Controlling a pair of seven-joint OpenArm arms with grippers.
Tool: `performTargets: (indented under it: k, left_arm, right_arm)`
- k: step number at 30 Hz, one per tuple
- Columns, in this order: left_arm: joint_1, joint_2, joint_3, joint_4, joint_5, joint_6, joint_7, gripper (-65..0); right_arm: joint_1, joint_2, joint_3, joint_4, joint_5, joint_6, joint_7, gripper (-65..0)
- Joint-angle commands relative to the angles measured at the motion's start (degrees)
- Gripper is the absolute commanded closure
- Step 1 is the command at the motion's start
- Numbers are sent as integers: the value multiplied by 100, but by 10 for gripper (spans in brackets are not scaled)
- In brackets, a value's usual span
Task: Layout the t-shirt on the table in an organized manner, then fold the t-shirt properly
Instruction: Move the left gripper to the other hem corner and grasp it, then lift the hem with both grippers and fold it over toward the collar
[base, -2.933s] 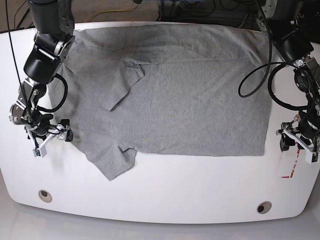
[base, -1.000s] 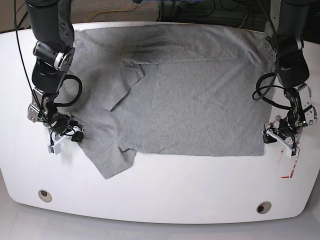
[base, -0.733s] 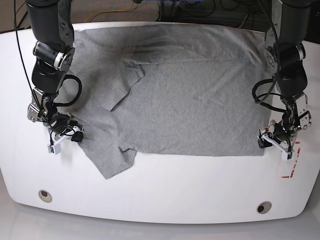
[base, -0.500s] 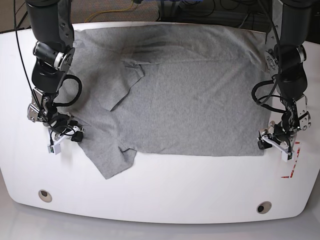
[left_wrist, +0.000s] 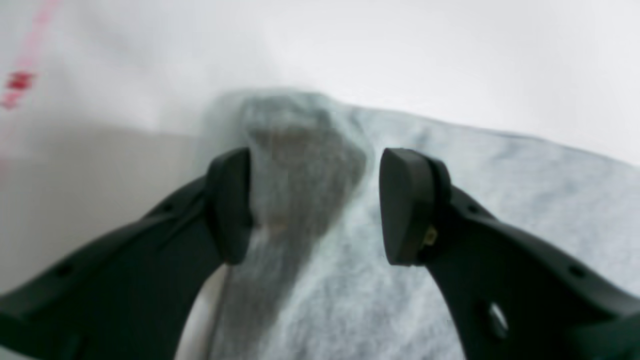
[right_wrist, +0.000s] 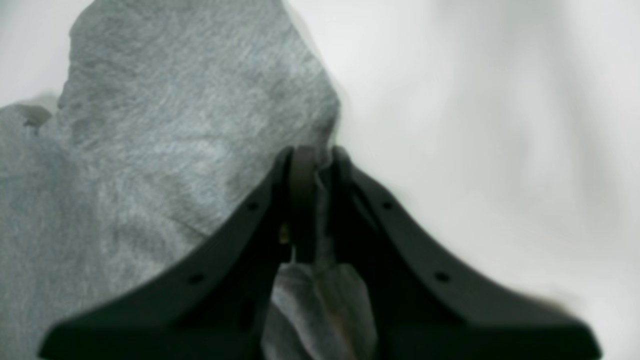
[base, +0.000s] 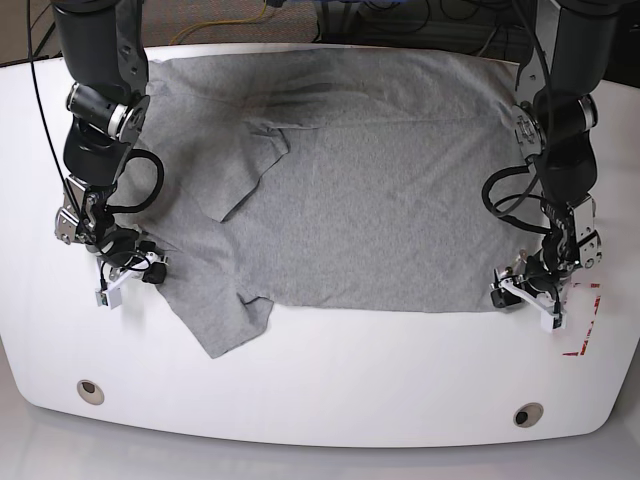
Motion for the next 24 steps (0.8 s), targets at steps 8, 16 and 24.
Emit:
performTargets:
  k: [8,16,24]
  left_arm:
    - [-58,0,13,77,48,-15,228,-103]
    - [-23,0,4,516,48,-15,254,-21]
    - [-41,9,-31,1132,30,-24,755,-1]
  right_arm:
    - [136,80,-8,77,57,36,61,-57]
    - [136,80,-8,86,57,36,61,-13]
    - [136,80,-8,552,57,36,-150,0]
